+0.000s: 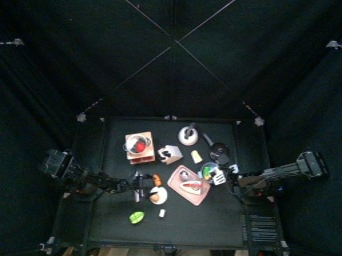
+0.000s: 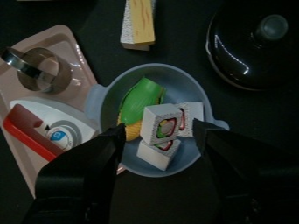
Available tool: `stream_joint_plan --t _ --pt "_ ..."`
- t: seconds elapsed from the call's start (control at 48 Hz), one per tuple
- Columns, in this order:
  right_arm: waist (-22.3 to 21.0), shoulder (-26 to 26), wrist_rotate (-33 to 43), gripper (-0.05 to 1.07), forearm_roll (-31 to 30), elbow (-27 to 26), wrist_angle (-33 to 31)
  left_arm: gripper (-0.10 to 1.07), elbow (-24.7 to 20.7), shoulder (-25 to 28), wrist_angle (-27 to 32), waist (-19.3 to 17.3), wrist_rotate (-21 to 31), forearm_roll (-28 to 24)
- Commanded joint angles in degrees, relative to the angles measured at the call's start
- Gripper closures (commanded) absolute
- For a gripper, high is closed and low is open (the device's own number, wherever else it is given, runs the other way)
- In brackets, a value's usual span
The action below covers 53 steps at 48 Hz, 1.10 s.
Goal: Grab white sushi piece from table
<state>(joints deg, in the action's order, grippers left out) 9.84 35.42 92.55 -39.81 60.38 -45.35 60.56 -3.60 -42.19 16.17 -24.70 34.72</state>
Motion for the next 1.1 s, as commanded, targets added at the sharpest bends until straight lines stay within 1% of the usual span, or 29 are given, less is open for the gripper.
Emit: stream_joint_plan --t 0.0,0.021,0.042,0.167,0.229,0.271,0.333,0.396,0.458,0.562,0.583,0.646,0.729,0.792,0.938,1.083 --pt "1.49 -0.7 -0.09 0.09 -2.55 -1.14 7.21 -0.05 -0.97 -0.18 -0.18 -0.09 0.09 0.09" --pt "1.85 -1.05 -0.09 0.1 -3.16 -1.23 9.14 -0.05 -0.97 -0.18 -0.18 -0.18 0.09 0.09" --pt "2.55 -1.76 -0.09 0.09 -4.22 -1.41 12.39 -0.05 -1.05 -0.18 -0.18 -0.09 0.09 0.09" --pt "4.83 -5.36 -0.18 0.1 -10.11 -2.64 25.05 -0.05 -1.05 -0.18 -0.18 -0.09 0.09 0.09" --pt "5.36 -7.91 0.0 0.1 -14.06 -4.22 29.79 -0.05 -1.05 -0.18 -0.18 -0.09 0.0 0.09" --pt "5.63 -9.23 0.0 0.1 -15.73 -5.1 31.11 -0.05 -1.05 -0.26 -0.09 -0.09 0.0 -0.09" --pt "5.8 -11.16 0.0 0.1 -17.49 -6.42 31.46 -0.05 -1.32 -0.7 0.97 0.44 -0.09 -0.35" --pt "5.71 -12.92 0.0 0.1 -18.46 -7.56 31.29 -0.05 -2.29 -1.58 4.83 2.02 -0.18 -1.67" --pt "5.45 -14.24 -0.09 0.1 -18.9 -8.26 30.94 -0.05 -4.22 -2.99 13.1 2.99 -0.09 -4.31" --pt "5.36 -15.64 -0.09 0.1 -19.78 -8.53 30.23 -0.05 -8.88 -4.22 25.58 3.08 0.0 -7.12" --pt "5.27 -15.73 0.0 0.1 -19.69 -8.44 30.15 -0.05 -10.37 -4.04 29.18 3.08 0.09 -7.29" --pt "5.27 -15.91 0.0 0.1 -19.69 -8.35 29.79 -0.05 -13.01 -3.16 35.6 3.16 0.09 -6.94" --pt "5.36 -16.0 0.0 0.1 -19.78 -8.17 29.09 -0.05 -15.82 -1.23 41.66 3.16 0.09 -5.71" --pt "5.36 -15.91 0.0 0.1 -19.78 -8.09 28.74 -0.05 -17.84 0.97 43.33 3.16 0.0 -5.01" --pt "5.45 -16.26 0.09 0.1 -19.51 -8.0 28.3 -0.05 -20.92 5.71 43.33 3.25 0.0 -5.1" --pt "5.8 -16.35 0.09 0.1 -19.51 -7.82 28.3 -0.05 -23.47 8.96 43.24 3.34 0.0 -6.15"
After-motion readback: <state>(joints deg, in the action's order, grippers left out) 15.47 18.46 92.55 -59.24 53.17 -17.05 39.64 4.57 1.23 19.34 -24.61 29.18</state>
